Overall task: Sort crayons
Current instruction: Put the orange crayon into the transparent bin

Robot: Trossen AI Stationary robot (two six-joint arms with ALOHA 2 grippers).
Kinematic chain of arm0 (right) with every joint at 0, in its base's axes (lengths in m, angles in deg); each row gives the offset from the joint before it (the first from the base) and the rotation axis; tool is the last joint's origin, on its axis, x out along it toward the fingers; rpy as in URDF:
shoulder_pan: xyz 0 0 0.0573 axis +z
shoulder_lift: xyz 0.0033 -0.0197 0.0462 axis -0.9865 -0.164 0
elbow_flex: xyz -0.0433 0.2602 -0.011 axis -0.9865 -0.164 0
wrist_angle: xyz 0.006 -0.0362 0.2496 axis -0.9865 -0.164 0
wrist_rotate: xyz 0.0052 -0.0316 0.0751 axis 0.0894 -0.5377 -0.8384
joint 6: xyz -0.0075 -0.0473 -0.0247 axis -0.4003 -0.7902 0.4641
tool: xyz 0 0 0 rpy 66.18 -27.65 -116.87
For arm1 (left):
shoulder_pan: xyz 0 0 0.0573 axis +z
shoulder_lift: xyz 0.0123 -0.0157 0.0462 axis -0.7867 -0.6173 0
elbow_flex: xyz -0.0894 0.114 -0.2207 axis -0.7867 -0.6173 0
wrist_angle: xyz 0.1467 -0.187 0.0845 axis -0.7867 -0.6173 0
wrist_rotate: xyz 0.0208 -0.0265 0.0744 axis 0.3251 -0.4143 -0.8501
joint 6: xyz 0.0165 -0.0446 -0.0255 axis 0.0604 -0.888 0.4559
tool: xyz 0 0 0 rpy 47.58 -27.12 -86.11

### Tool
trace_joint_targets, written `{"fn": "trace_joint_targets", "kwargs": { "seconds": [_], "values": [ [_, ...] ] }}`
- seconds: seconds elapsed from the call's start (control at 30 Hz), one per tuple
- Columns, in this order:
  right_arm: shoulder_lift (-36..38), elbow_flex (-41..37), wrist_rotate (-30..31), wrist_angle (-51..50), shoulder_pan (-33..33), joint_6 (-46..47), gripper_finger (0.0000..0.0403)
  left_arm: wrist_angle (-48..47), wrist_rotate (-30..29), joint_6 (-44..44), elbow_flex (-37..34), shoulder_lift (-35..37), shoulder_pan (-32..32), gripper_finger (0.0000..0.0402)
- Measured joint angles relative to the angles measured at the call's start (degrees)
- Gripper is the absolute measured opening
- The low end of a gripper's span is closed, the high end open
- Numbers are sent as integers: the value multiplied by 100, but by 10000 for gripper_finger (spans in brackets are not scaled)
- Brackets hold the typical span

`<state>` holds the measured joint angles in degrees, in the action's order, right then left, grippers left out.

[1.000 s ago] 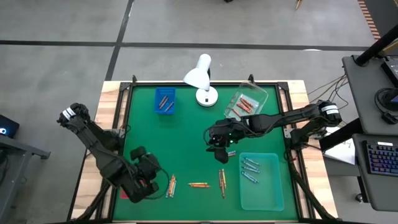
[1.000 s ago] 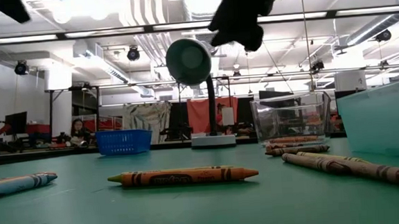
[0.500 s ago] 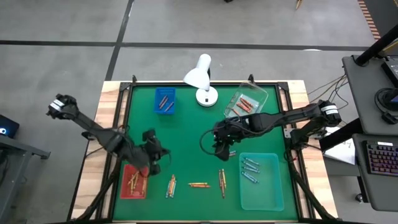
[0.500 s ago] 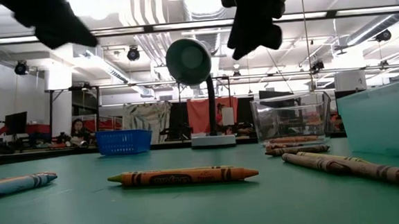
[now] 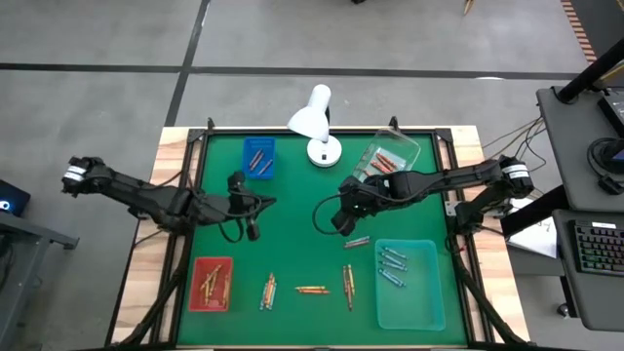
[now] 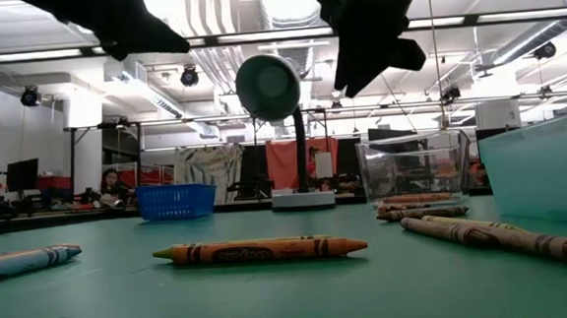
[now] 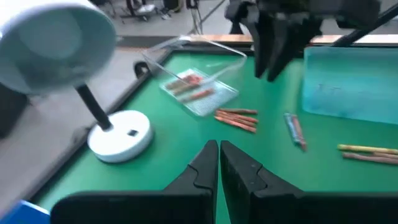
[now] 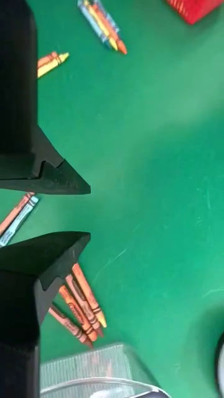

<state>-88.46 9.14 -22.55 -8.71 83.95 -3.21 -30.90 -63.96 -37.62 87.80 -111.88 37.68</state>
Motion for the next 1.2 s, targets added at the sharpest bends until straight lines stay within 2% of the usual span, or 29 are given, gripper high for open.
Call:
{"fn": "trace_joint_targets", "kwargs": {
  "seconds": [0.27,0.47,0.93,1.07,1.2],
  "values": [
    [-390,9,-15,33,-60,486,89,-7,-9,1197,275,55,319,0],
    [-727,7,-65,-346,-133,1063,89,-3,-9,1865,369,95,569,0],
    [-1470,16,-365,-566,-105,2881,89,95,-8,2759,365,91,1094,0],
    [-1794,323,-372,-793,-107,2955,89,469,-9,3052,365,75,1165,0],
    [-2095,807,-265,-1532,-108,3031,89,721,-9,3334,363,54,1183,0]
  ]
}}
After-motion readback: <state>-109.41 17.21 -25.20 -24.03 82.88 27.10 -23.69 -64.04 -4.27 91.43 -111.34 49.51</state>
